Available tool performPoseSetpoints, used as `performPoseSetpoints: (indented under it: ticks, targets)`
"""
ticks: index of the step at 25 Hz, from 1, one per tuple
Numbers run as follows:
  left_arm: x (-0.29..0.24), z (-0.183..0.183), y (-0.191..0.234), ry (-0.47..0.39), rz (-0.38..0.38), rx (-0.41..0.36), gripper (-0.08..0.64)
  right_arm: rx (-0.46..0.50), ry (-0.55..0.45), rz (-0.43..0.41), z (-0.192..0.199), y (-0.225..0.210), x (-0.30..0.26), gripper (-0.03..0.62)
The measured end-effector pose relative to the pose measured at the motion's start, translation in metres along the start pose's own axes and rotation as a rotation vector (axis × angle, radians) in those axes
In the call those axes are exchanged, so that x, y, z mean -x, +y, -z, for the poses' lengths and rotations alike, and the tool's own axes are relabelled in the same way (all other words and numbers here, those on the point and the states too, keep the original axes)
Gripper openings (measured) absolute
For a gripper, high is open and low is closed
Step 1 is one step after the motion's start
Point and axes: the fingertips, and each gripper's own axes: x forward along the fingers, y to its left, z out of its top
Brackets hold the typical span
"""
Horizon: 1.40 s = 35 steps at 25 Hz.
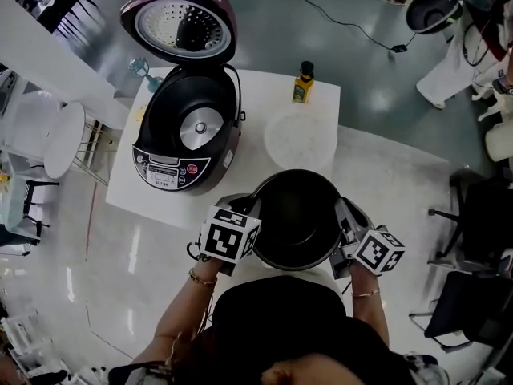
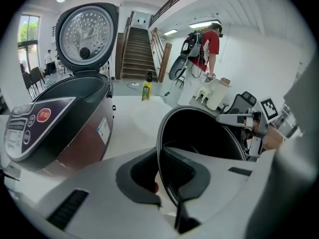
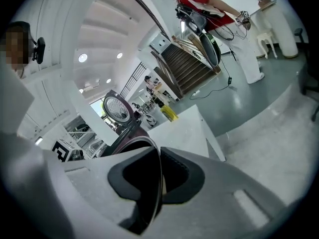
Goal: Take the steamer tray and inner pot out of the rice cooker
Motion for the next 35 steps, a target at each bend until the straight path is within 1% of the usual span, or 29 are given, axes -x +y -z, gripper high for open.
performPoseSetpoints:
  ticks: [6, 11, 17, 25, 30, 33, 35]
  targets:
    - [-0.013, 0.005, 0.011, 0.039, -0.008, 0.001, 0.025, -0.041, 0.023, 0.01, 0.01, -0.01, -0.014, 0.029]
    - [-0.021, 0.004, 0.014, 0.062, 0.005, 0.0, 0.025, -0.045, 0.035, 0.023, 0.009, -0.015, -0.02, 0.029]
    - [-0.027, 0.0, 0.018, 0.067, 0.016, 0.007, 0.025, -0.042, 0.034, 0.031, 0.005, -0.018, -0.027, 0.029]
    - [-0.037, -0.002, 0.028, 0.081, 0.025, 0.033, 0.023, -0.044, 0.047, 0.044, 0.004, -0.016, -0.033, 0.028]
    - [-0.039, -0.003, 0.031, 0.043, 0.044, 0.042, 0.023, -0.029, 0.042, 0.046, 0.003, -0.015, -0.036, 0.028]
    - [-0.039, -0.003, 0.03, -0.001, 0.051, 0.034, 0.023, 0.012, 0.02, 0.042, 0.004, -0.016, -0.035, 0.028]
    - [-0.038, -0.004, 0.03, -0.037, 0.068, 0.022, 0.025, 0.028, 0.006, 0.025, 0.004, -0.015, -0.035, 0.028]
